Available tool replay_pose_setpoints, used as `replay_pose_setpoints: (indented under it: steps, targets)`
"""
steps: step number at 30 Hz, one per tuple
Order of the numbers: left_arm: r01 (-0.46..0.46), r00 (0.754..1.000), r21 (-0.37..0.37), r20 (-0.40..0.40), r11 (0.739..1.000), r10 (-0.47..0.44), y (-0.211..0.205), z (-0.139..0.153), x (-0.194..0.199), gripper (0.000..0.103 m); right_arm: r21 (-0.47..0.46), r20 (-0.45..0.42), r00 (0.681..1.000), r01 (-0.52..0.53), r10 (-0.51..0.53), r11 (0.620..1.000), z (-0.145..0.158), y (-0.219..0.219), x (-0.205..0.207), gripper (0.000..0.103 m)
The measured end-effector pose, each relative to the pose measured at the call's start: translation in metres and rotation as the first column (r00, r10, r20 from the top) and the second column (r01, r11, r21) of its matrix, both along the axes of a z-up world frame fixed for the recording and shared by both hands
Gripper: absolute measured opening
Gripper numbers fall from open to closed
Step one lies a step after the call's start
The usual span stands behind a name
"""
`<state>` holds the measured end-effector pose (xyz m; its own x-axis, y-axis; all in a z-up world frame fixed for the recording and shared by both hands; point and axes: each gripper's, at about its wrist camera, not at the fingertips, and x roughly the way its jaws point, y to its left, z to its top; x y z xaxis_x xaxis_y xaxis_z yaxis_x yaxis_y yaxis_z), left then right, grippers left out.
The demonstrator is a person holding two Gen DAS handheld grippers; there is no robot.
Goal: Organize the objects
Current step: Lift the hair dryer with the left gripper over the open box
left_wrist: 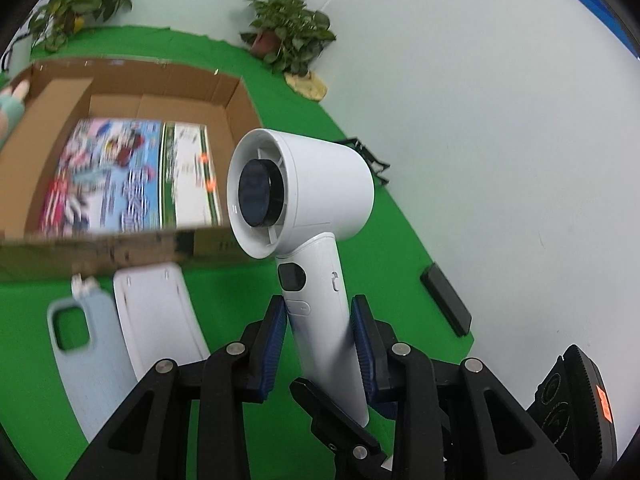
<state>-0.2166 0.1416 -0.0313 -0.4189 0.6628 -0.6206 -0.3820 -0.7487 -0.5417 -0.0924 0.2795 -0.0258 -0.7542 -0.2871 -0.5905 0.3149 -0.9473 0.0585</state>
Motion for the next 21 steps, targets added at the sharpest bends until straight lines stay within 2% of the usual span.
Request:
replay_pose_setpoints:
  steps: [6,9,12,17,21]
  targets:
    - [0.003,0.999,0.007,-0.054,1.0,-0.003,0.0,0.037,-0.057,0.03,-0.018,-0.047,0.999,-0.008,0.007,1.0,0.031,0.006,-0.05,0.024]
    - [0.011,0.999,-0.001,-0.051,1.0,-0.011,0.013,0.049,-0.103,0.03,-0.025,-0.044,0.999,-0.009,0.008,1.0,0.042,0.005,-0.085,0.024]
    - [0.02,1.0,0.009,-0.009,1.0,-0.02,0.012,0.052,-0.127,0.03,-0.003,-0.033,0.999,-0.01,0.01,1.0,0.048,0.003,-0.12,0.024]
    - [-0.001,0.994,0.022,0.109,1.0,-0.001,0.008,0.031,-0.183,0.031,-0.015,0.073,0.997,-0.033,0.034,0.999,0.041,-0.002,-0.169,0.024]
    - [-0.022,0.978,-0.003,0.209,1.0,0.022,0.009,-0.011,-0.217,0.031,-0.014,0.174,0.984,-0.044,0.045,0.999,0.02,-0.009,-0.199,0.024]
